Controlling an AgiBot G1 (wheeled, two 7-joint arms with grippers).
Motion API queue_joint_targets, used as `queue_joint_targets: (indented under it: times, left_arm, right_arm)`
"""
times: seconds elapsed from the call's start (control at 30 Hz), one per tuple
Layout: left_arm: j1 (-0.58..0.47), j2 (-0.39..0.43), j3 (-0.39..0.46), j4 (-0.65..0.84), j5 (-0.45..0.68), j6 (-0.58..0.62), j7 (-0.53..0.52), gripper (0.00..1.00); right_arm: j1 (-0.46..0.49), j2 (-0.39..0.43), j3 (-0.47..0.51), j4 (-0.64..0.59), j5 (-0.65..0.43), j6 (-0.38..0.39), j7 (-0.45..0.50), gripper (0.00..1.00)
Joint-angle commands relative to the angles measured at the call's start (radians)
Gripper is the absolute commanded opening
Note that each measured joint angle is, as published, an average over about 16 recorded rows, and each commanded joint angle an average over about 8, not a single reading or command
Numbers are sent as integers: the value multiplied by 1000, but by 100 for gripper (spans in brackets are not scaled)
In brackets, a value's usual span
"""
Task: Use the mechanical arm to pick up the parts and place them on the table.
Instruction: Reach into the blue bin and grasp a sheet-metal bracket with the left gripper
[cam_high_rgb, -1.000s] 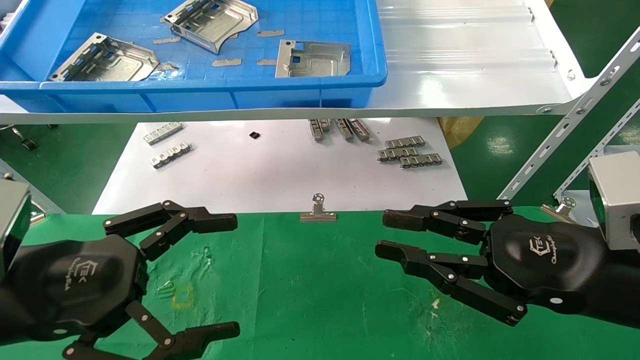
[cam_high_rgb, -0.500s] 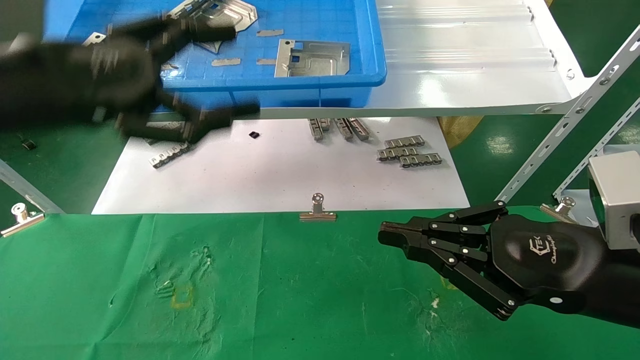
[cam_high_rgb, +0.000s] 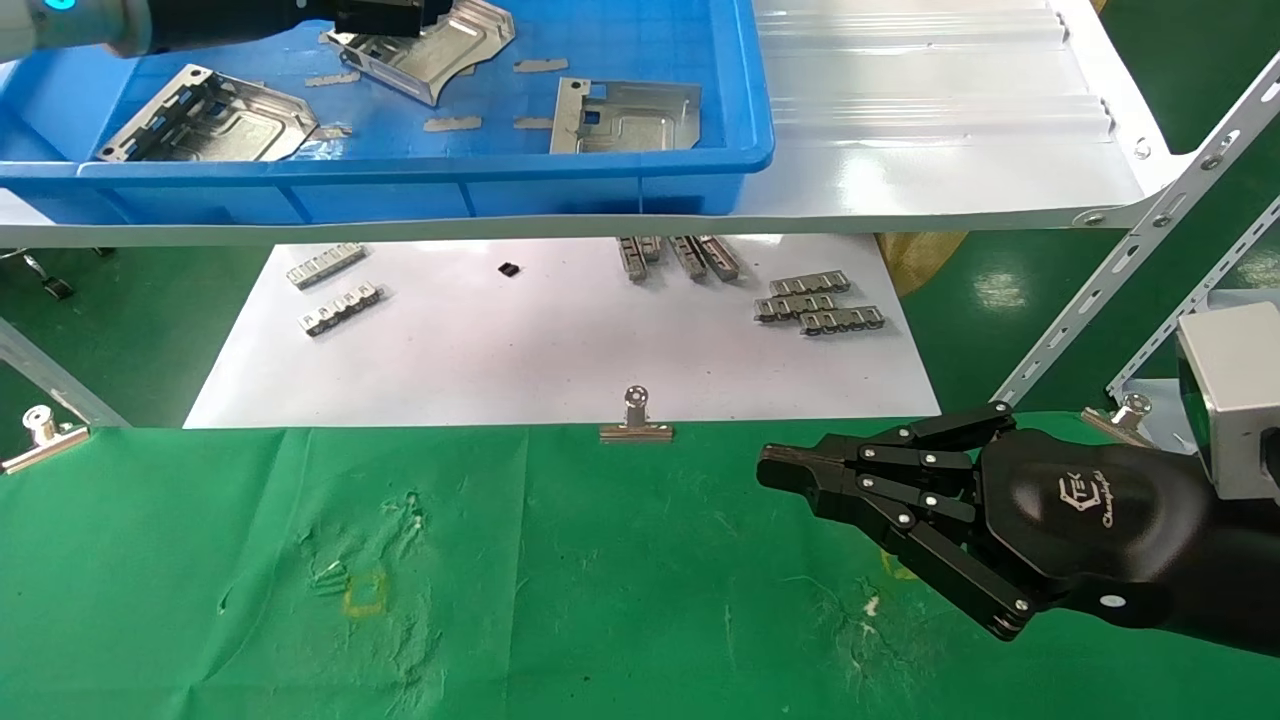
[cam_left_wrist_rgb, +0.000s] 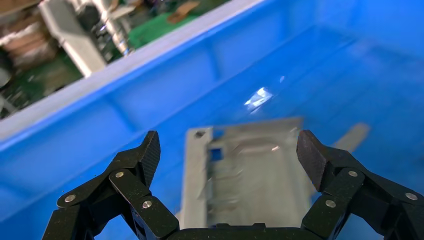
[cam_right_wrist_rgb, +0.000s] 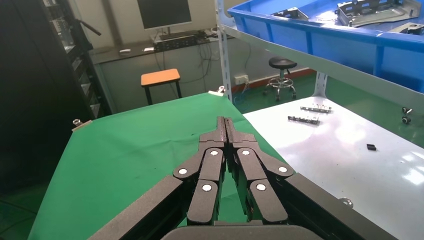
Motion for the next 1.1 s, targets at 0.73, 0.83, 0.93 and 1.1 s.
queue_joint_targets:
  times: [0.73, 0.83, 0.93, 1.1]
  left_arm:
    - [-53, 75, 40, 181, 64, -120, -40, 0]
    - [-50, 74, 40, 182, 63, -127, -44, 0]
    - [-47, 70, 38, 183, 61, -138, -46, 0]
    - [-41, 62, 35, 182, 56, -154, -48, 0]
  right_arm:
    - [0, 0, 0, 0, 0, 0, 0, 100]
    - [0, 0, 0, 0, 0, 0, 0, 100]
    - [0, 0, 0, 0, 0, 0, 0, 100]
    - [0, 0, 0, 0, 0, 0, 0, 100]
